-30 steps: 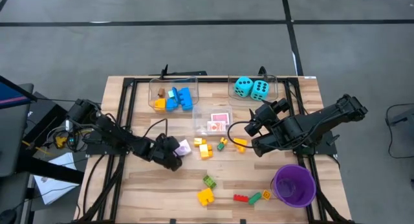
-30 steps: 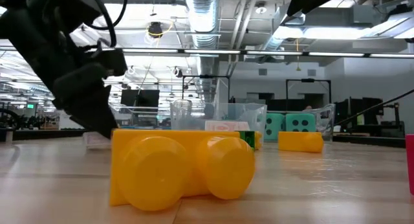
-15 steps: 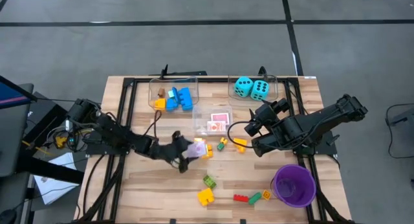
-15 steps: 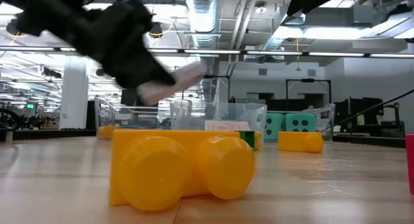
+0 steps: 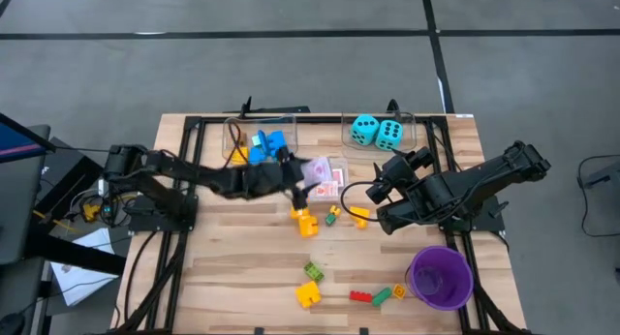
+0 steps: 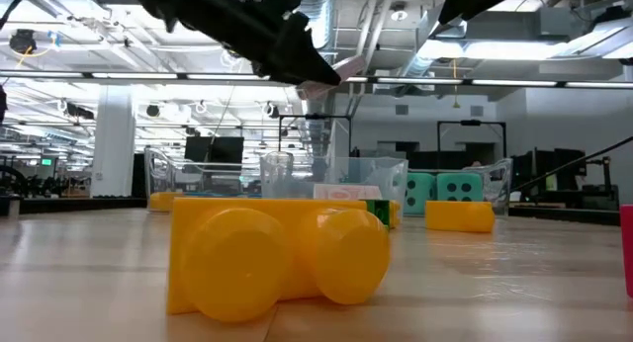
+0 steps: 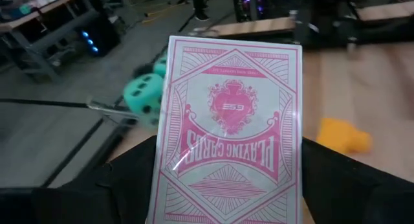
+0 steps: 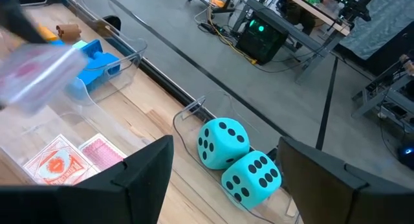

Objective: Pick & Place Toys
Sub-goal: Put the pink deck of cards into the bottom transparent bin

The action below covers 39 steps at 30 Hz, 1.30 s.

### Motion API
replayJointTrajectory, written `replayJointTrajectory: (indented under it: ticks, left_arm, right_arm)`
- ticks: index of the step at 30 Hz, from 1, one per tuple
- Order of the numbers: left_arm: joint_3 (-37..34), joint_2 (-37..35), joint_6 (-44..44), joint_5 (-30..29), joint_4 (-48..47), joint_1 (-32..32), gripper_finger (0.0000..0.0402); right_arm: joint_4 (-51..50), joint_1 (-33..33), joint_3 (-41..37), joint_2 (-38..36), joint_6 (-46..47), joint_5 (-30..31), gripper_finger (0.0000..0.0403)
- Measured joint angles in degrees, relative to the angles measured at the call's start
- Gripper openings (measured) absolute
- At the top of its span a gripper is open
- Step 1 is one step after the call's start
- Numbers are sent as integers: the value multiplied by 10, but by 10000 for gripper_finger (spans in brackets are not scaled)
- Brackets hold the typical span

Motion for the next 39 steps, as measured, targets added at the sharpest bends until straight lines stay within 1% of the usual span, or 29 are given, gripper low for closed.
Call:
replayJointTrajectory:
  ticks: [6,9,12,14,20,29,39]
  left_arm:
    - [11,2,-11,85,-2,71,305]
    - [11,16,-26,115,2,84,305]
    - [11,46,-31,139,20,87,305]
    - [11,67,-31,143,35,86,305]
    - [24,95,-42,146,35,90,305]
    - [48,158,-46,157,35,91,305]
    - [54,166,-45,157,34,91,307]
  right_arm:
    - [-2,0,0,0,0,2,272]
    - [-2,0,0,0,0,8,272]
    - [-2,0,0,0,0,11,272]
    - [-2,-1,0,0,0,11,272]
    - [-2,-13,0,0,-2,11,272]
    - [3,-27,0,0,-9,6,272]
    - [2,-26,0,0,-11,5,272]
